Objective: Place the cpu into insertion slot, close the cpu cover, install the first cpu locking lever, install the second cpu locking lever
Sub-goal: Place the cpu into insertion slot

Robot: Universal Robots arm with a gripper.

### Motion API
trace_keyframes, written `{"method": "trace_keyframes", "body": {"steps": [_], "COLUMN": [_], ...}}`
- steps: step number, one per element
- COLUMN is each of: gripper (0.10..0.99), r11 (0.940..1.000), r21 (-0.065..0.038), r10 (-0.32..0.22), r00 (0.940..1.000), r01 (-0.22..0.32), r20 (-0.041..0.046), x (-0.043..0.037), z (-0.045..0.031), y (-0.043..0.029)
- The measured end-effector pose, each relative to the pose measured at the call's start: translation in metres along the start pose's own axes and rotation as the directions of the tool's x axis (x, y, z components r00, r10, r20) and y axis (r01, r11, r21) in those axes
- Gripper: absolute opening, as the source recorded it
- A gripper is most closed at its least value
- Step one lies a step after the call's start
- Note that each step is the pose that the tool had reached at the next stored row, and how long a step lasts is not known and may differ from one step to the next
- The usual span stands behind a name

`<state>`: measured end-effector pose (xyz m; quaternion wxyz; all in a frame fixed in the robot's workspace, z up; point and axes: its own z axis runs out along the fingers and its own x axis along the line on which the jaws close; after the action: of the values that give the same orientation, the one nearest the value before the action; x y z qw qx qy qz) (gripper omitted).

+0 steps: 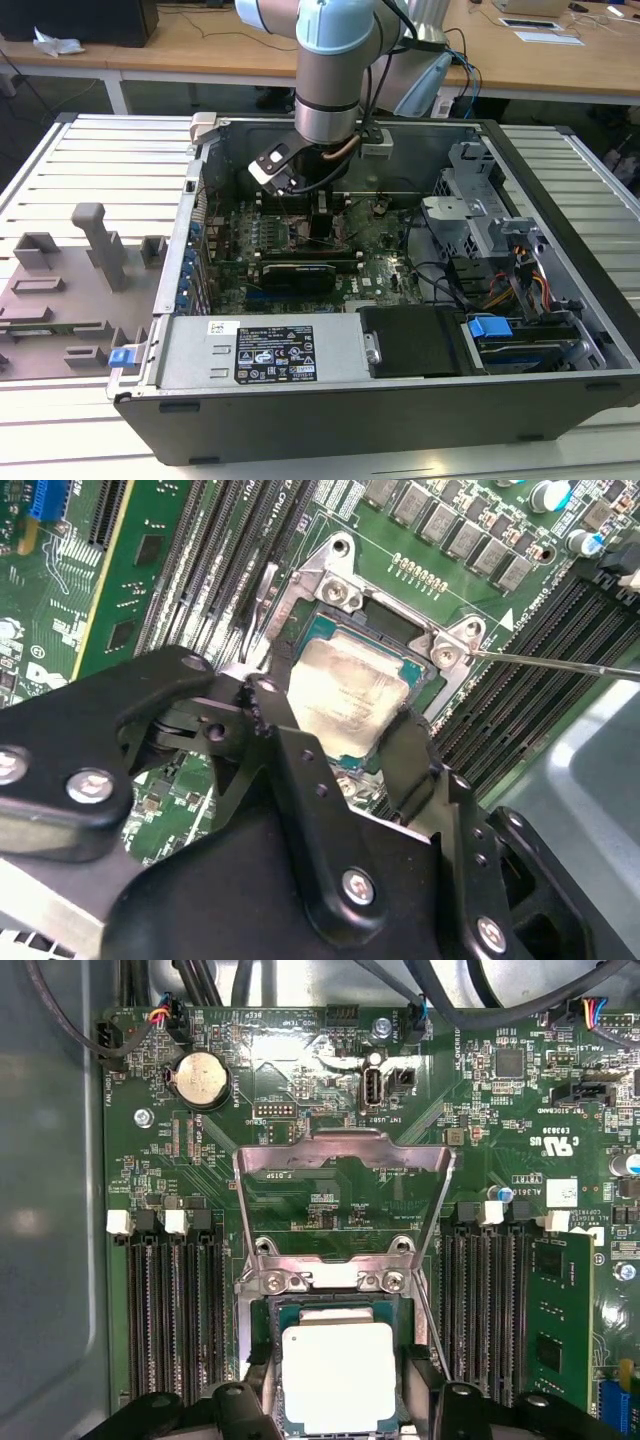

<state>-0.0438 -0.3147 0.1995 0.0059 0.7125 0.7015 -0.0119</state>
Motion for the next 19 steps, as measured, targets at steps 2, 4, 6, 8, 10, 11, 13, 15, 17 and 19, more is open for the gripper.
{"method": "trace_keyframes", "body": {"steps": [2,4,6,8,10,11,13,15,17,19], "gripper": [0.604,0.537,0.537,0.537,0.537,0.537,0.537,0.537,0.537,0.537], "r11": [1.0,1.0,1.0,1.0,1.0,1.0,1.0,1.0,1.0,1.0], "r21": [0.0,0.0,0.0,0.0,0.003,0.003,0.003,0.003,0.003,0.003], "r10": [0.0,0.0,0.0,0.001,0.008,0.008,0.008,0.008,0.008,0.008], "r00": [1.0,1.0,1.0,1.0,0.9998,0.9998,0.9998,0.9998,0.9998,0.9998], "r01": [0.0,0.0,0.0,-0.001,-0.008,-0.008,-0.008,-0.008,-0.008,-0.008], "r20": [0.0001,0.0,-0.0001,-0.0026,-0.017,-0.0173,-0.0176,-0.0174,-0.017,-0.0172], "x": [0.0,0.0,0.0,-0.0001,-0.0004,-0.0007,-0.001,-0.0011,-0.0011,-0.0011], "z": [0.0,0.0,0.0,-0.0036,-0.0014,-0.0008,-0.0005,0.0,0.0007,0.001], "y": [0.0,0.0,0.0,0.0,0.0002,0.0003,0.0005,0.0008,0.0009,0.0009]}}
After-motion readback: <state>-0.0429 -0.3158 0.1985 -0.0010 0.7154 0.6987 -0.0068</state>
